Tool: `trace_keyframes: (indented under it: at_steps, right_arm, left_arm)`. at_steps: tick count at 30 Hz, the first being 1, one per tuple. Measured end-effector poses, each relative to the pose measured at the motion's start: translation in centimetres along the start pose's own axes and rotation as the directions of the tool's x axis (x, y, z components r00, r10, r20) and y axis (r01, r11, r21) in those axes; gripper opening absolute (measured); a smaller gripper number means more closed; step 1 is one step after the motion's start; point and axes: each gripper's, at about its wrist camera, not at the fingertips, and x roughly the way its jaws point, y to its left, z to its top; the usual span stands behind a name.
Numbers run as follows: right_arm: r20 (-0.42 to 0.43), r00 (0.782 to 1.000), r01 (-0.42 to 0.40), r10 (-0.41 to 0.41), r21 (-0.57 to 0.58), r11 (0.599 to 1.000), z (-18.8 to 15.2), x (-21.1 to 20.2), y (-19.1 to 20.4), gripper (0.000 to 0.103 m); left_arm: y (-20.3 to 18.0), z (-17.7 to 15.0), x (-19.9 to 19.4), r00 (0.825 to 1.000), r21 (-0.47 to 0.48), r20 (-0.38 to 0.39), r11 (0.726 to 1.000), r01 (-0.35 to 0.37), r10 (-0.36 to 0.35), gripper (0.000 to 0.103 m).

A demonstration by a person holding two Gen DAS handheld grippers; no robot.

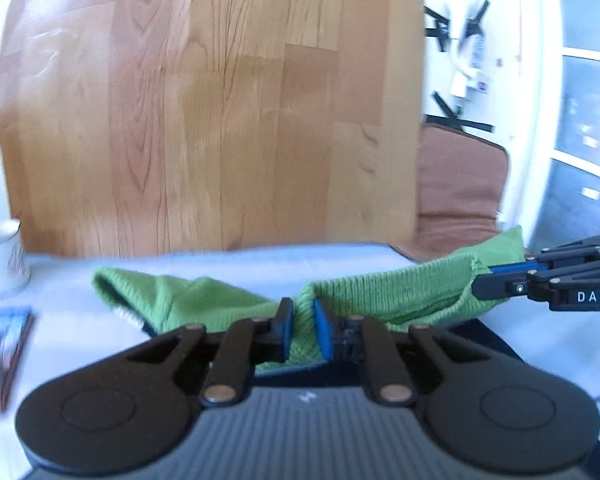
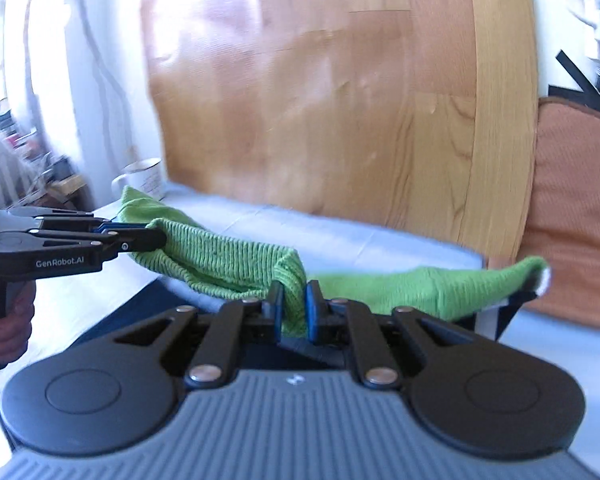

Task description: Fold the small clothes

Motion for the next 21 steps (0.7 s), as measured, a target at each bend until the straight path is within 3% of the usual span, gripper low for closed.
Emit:
trace_keyframes:
  at_steps: [3, 8, 11, 15, 18, 21]
  right_arm:
    - [-0.030, 1.000, 0.005, -0.005, 0.013, 1.000, -2.9, -1.4, 1.7, 0.014]
    - [-0.100, 0.995, 0.006, 0.001, 0.074, 0.997, -6.5, -0.8, 2.4, 0.015]
    - [-0.155, 0.988, 0.006, 0.013, 0.121, 0.993, -7.3, -0.2, 2.2, 0.025]
    - [-0.112, 0.992, -0.032, 0.054, 0.190, 0.981, -6.7, -2.8, 1.0, 0.038]
    - [-0.043, 0.998, -0.043, 0.055, 0.241, 0.970, -6.1, -4.7, -0.2, 0.041]
    - [-0.004, 0.999, -0.032, 0.035, 0.303, 0.952, -4.8, -4.4, -1.5, 0.042]
  left_arm:
    - [-1.1, -2.4, -2.3, 0.999, -0.012, -0.045, 1.000, 0.003, -0.003, 0.012]
    - [-2.0, -6.3, -2.9, 0.987, 0.004, -0.159, 1.000, 0.006, -0.005, 0.016]
    - [-2.1, -7.1, -2.9, 0.977, 0.006, -0.210, 1.000, 0.025, -0.023, 0.024]
    - [-2.0, -6.8, -6.2, 0.989, 0.040, -0.135, 0.997, 0.070, -0.064, 0.046]
    - [0.2, -5.6, -7.8, 0.994, -0.026, -0.084, 0.997, 0.072, -0.074, 0.046]
    - [3.5, -4.2, -7.2, 0.996, -0.149, -0.077, 0.989, 0.024, -0.036, 0.046]
